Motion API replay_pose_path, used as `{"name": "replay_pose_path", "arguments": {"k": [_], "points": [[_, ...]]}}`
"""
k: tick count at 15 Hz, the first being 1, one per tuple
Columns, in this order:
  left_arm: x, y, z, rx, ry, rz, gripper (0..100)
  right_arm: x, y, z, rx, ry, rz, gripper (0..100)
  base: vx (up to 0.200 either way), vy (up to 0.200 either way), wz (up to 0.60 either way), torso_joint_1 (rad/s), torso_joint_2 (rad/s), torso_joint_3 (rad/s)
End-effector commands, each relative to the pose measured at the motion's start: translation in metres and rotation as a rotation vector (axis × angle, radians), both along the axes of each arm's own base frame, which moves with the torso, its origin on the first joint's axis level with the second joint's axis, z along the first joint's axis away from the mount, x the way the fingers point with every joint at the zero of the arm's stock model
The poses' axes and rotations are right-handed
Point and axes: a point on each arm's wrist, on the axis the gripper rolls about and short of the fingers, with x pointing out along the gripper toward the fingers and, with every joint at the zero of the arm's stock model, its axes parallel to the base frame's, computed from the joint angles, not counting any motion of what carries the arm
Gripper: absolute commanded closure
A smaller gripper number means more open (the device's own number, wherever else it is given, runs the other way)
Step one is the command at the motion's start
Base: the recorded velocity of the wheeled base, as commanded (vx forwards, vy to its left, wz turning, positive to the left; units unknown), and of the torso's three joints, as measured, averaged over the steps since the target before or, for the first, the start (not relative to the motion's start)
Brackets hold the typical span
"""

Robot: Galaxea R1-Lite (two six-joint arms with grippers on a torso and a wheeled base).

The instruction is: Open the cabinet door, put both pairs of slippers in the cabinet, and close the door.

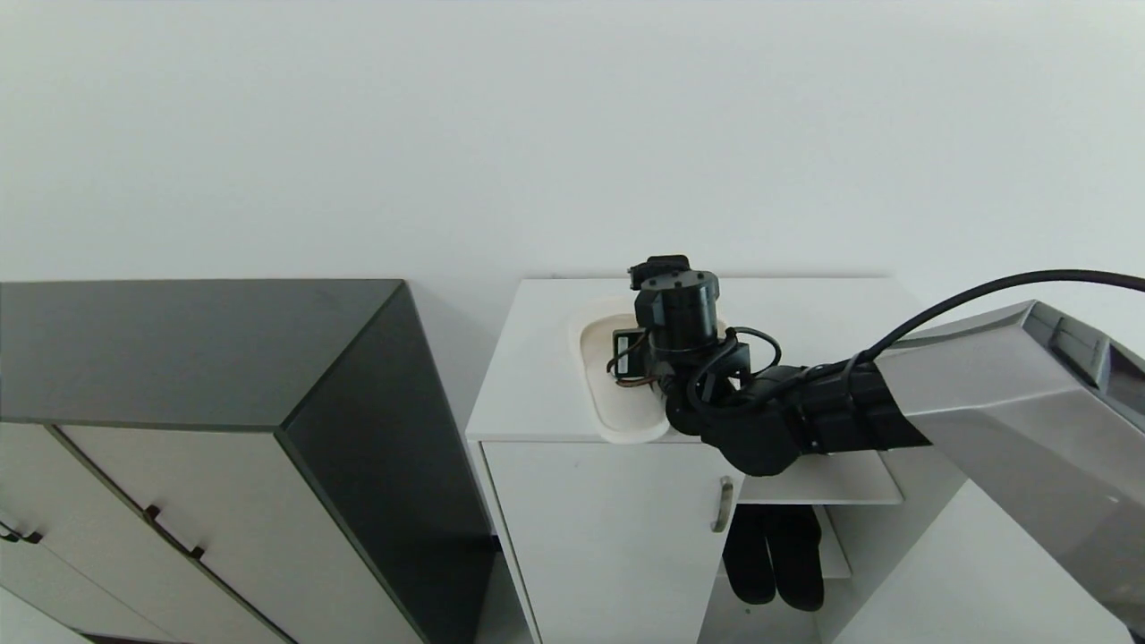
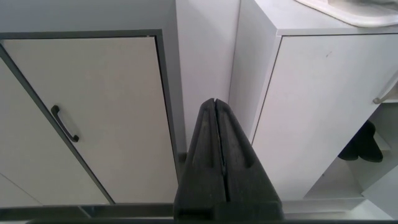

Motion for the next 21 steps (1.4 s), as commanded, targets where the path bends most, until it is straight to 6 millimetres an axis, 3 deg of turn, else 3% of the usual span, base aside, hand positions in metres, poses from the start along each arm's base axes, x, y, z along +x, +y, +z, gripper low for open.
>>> {"name": "replay_pose_path", "arguments": {"k": [1, 4, 6, 10, 21], "points": [[0.000, 0.000, 0.000, -0.002, -0.002, 0.001, 100, -0.028, -0.006, 0.019, 0.012, -0.004, 0.032, 100, 0.000, 0.000, 0.00, 0.000, 0.00, 0.000], [0.000, 0.000, 0.000, -0.003, 0.000, 0.002, 100, -0.074, -0.024, 0.030, 0.017, -0.006, 0.100, 100, 0.000, 0.000, 0.00, 0.000, 0.00, 0.000], [0.000, 0.000, 0.000, -0.003, 0.000, 0.002, 100, -0.103, -0.042, 0.027, 0.005, 0.020, 0.172, 100, 0.000, 0.000, 0.00, 0.000, 0.00, 0.000], [0.000, 0.000, 0.000, -0.003, 0.000, 0.001, 100, -0.136, -0.068, 0.017, 0.002, 0.035, 0.239, 100, 0.000, 0.000, 0.00, 0.000, 0.00, 0.000], [0.000, 0.000, 0.000, -0.006, 0.000, 0.001, 100, -0.135, -0.060, 0.005, -0.016, 0.054, 0.252, 100, 0.000, 0.000, 0.00, 0.000, 0.00, 0.000]]}}
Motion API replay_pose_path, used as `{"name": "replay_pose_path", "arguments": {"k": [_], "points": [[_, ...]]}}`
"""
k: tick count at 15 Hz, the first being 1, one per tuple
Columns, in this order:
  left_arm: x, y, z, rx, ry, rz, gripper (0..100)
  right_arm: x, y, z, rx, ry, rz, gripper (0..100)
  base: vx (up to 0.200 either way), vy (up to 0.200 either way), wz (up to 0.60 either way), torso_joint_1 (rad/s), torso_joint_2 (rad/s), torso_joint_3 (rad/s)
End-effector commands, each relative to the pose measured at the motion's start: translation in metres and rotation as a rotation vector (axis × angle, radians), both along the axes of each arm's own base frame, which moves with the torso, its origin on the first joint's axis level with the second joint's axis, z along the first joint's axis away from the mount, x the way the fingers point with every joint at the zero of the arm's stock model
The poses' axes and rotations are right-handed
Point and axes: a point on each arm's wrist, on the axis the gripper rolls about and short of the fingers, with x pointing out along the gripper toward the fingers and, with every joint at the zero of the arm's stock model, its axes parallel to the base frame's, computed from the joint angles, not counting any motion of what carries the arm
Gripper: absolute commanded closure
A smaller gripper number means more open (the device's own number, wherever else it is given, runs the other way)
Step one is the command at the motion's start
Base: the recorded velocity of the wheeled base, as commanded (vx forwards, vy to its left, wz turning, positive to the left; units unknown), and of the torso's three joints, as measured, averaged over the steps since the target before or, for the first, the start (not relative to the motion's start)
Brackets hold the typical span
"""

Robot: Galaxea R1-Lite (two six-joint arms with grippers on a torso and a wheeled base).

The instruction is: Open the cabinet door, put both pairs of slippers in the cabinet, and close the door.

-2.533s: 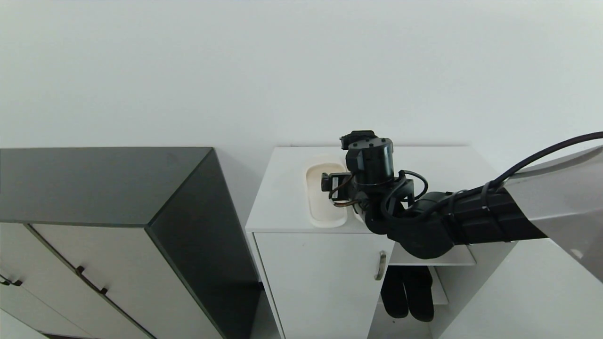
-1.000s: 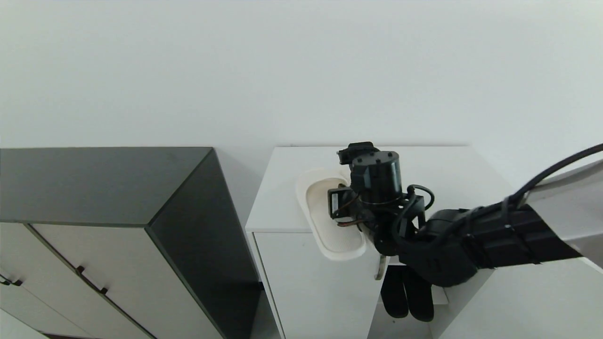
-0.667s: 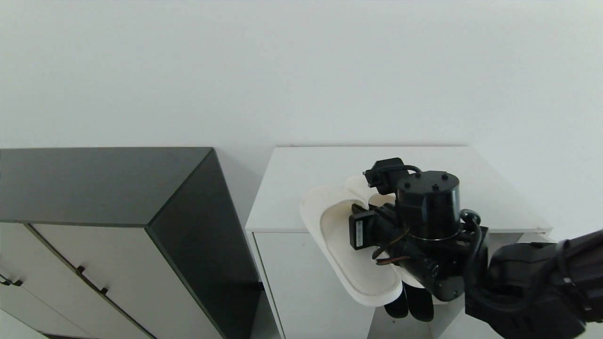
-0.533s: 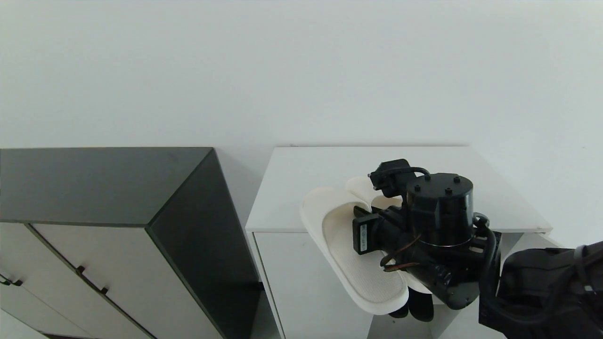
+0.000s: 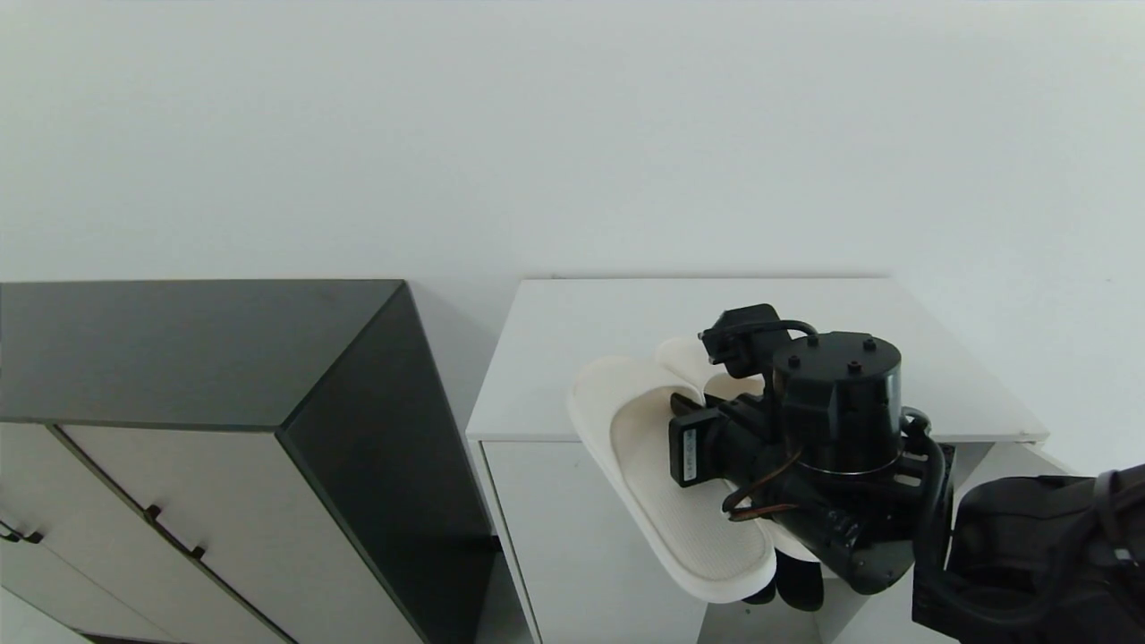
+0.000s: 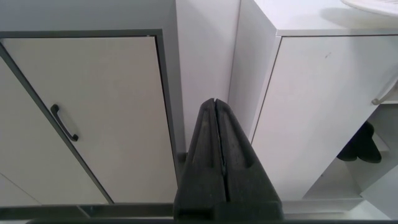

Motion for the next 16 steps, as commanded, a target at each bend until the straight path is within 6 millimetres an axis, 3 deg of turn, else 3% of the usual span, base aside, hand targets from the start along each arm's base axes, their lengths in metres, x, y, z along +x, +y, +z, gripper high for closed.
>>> {"name": "replay_pose_path", "arguments": {"k": [1, 4, 16], "points": [[0.0000, 0.0000, 0.0000, 0.000, 0.000, 0.000, 100, 0.0010, 0.0014, -0.0023, -0.002, 0.001, 0.001, 100, 0.000, 0.000, 0.00, 0.000, 0.00, 0.000], [0.0000, 0.0000, 0.0000, 0.000, 0.000, -0.001, 100, 0.0021, 0.0027, -0.0046, -0.001, 0.000, -0.001, 100, 0.000, 0.000, 0.00, 0.000, 0.00, 0.000], [0.0000, -0.0001, 0.0000, -0.004, 0.000, -0.003, 100, 0.0013, 0.0017, -0.0061, 0.010, -0.017, -0.003, 100, -0.200, 0.000, 0.00, 0.003, 0.00, 0.004]]}}
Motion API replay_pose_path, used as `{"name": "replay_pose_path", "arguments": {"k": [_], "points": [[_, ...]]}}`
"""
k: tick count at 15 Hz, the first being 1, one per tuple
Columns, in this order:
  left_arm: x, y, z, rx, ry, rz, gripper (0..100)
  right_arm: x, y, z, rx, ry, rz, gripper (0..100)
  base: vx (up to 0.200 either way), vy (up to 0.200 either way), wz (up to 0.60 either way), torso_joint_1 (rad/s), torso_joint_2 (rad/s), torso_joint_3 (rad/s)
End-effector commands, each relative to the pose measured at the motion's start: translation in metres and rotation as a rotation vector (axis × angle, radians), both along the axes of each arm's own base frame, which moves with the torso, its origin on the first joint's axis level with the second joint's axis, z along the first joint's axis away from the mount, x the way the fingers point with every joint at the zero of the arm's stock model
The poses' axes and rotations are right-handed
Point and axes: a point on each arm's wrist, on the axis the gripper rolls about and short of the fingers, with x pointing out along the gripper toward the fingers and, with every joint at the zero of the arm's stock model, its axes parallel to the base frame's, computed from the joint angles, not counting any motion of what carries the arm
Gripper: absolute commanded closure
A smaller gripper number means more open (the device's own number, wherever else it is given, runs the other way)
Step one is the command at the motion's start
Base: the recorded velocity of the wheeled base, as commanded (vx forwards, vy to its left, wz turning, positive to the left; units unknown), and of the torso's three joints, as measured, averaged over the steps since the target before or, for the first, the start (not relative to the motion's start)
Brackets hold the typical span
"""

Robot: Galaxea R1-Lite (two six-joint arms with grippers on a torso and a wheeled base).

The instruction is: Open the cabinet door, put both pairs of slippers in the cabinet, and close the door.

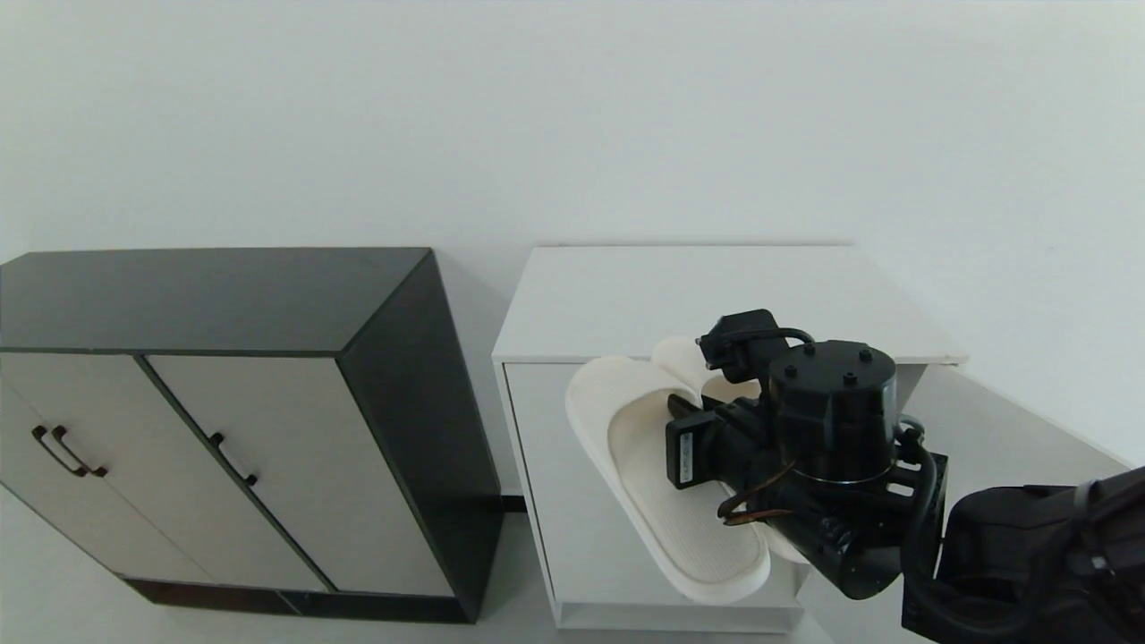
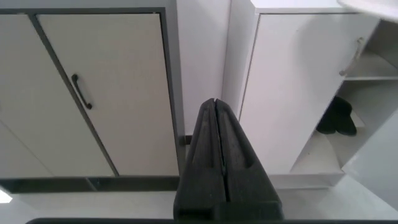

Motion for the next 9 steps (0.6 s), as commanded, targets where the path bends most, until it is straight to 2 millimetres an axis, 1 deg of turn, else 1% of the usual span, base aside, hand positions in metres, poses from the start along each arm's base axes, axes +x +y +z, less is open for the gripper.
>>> {"name": "replay_pose_path", "arguments": {"k": [1, 2, 9], "points": [[0.0000, 0.0000, 0.0000, 0.000, 0.000, 0.001, 100, -0.0005, -0.0012, -0.0024, -0.005, 0.003, -0.001, 100, -0.200, 0.000, 0.00, -0.002, 0.01, 0.007], [0.0000, 0.0000, 0.0000, 0.000, 0.000, 0.001, 100, -0.0007, -0.0015, -0.0032, -0.008, 0.005, -0.001, 100, -0.200, 0.000, 0.00, 0.002, 0.01, 0.007], [0.0000, 0.0000, 0.0000, 0.002, 0.000, 0.001, 100, -0.0013, -0.0030, -0.0062, -0.017, 0.011, -0.002, 100, 0.000, 0.000, 0.00, 0.000, 0.00, 0.000]]}}
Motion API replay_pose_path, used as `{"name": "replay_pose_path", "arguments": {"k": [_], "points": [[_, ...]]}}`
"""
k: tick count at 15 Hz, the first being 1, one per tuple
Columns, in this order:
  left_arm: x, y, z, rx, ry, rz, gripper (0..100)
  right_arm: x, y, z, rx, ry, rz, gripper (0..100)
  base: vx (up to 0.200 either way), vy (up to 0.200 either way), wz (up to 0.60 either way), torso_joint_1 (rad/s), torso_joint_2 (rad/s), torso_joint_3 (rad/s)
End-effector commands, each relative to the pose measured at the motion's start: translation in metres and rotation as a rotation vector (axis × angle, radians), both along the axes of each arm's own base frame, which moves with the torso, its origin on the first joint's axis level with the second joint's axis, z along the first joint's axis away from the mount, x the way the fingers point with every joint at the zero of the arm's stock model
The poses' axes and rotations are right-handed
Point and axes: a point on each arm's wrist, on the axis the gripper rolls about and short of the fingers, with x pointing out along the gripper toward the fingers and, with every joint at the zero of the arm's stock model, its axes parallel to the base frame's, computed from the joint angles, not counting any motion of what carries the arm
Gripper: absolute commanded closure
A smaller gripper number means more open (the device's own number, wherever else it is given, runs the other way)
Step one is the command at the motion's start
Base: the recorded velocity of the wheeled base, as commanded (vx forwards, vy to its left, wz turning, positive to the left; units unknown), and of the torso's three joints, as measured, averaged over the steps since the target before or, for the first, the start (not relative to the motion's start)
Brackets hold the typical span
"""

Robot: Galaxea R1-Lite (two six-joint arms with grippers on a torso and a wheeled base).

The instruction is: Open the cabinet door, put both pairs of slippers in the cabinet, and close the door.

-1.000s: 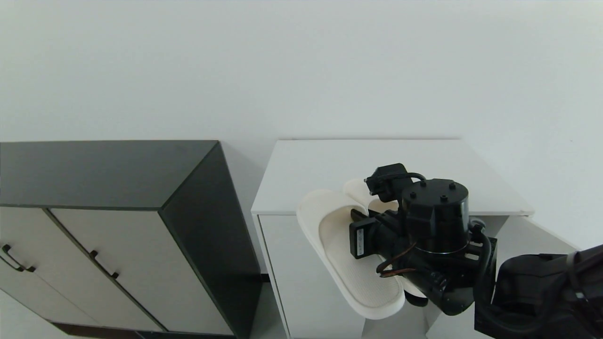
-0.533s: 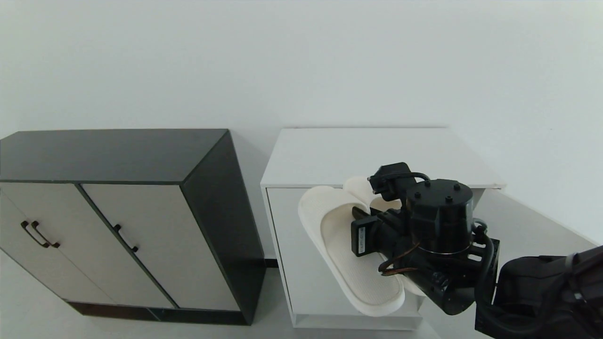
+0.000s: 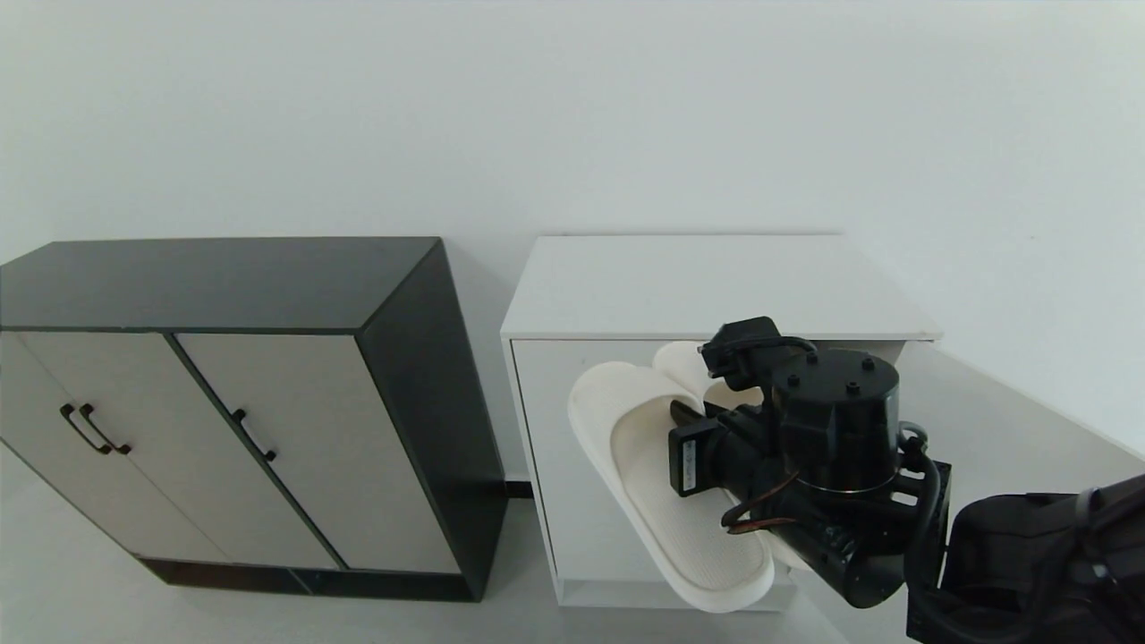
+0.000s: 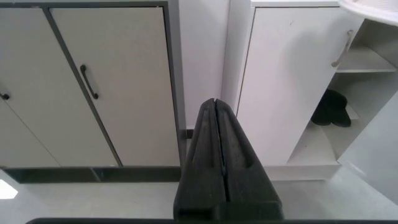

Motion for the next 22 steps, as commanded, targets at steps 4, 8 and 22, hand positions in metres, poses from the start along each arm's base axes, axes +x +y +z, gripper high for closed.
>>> {"name": "replay_pose_path", "arguments": {"k": [4, 8, 22], "points": [[0.000, 0.000, 0.000, 0.001, 0.000, 0.000, 100, 0.001, 0.000, -0.001, -0.004, 0.003, -0.002, 100, 0.000, 0.000, 0.00, 0.000, 0.00, 0.000], [0.000, 0.000, 0.000, 0.001, 0.000, 0.000, 100, 0.002, -0.001, -0.002, -0.006, 0.005, -0.005, 100, 0.000, -0.100, 0.00, 0.002, 0.00, 0.001], [0.000, 0.000, 0.000, 0.001, 0.000, 0.000, 100, -0.010, -0.013, -0.003, -0.021, 0.020, 0.019, 100, 0.000, -0.171, 0.00, 0.002, 0.00, 0.003]]}}
